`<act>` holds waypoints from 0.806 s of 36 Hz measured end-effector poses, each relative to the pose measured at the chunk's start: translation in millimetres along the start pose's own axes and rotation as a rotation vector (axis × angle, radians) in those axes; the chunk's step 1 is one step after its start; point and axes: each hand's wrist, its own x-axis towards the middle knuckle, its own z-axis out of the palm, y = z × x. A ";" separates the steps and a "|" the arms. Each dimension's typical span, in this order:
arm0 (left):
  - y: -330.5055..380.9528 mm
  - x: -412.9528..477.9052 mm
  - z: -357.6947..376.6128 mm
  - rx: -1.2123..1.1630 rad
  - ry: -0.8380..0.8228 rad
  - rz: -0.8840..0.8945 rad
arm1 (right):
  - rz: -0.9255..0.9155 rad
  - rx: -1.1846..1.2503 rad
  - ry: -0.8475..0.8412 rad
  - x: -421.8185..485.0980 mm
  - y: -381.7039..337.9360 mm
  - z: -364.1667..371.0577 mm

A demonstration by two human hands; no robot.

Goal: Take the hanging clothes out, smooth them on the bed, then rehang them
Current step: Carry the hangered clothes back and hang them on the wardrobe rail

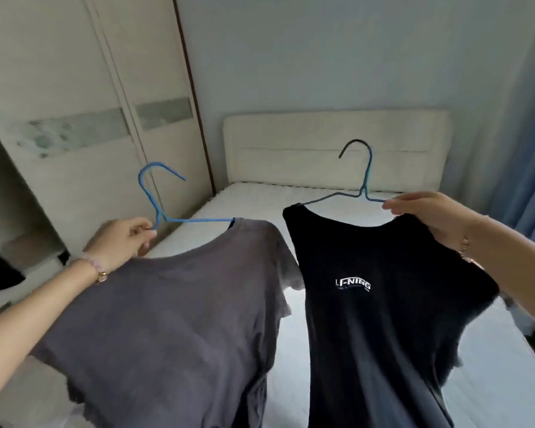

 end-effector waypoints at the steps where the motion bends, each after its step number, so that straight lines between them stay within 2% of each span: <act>1: -12.0 -7.4 -17.4 -0.016 0.029 -0.024 | -0.004 0.034 -0.039 -3.0 -13.0 16.9; 8: -103.3 -70.6 -133.6 -0.050 0.215 -0.136 | -0.022 0.175 -0.291 -42.3 -88.0 142.6; 14: -187.7 -136.5 -223.5 -0.274 0.295 -0.242 | -0.105 0.174 -0.448 -86.7 -130.0 279.0; 21: -255.5 -208.6 -285.1 -0.491 0.344 -0.360 | -0.112 0.265 -0.647 -127.5 -168.6 452.1; 25: -293.7 -256.3 -324.8 -0.619 0.465 -0.443 | -0.135 0.278 -0.813 -149.0 -184.8 537.2; 29: -328.4 -302.3 -372.6 -0.682 0.637 -0.483 | -0.194 0.282 -0.908 -169.1 -200.4 615.8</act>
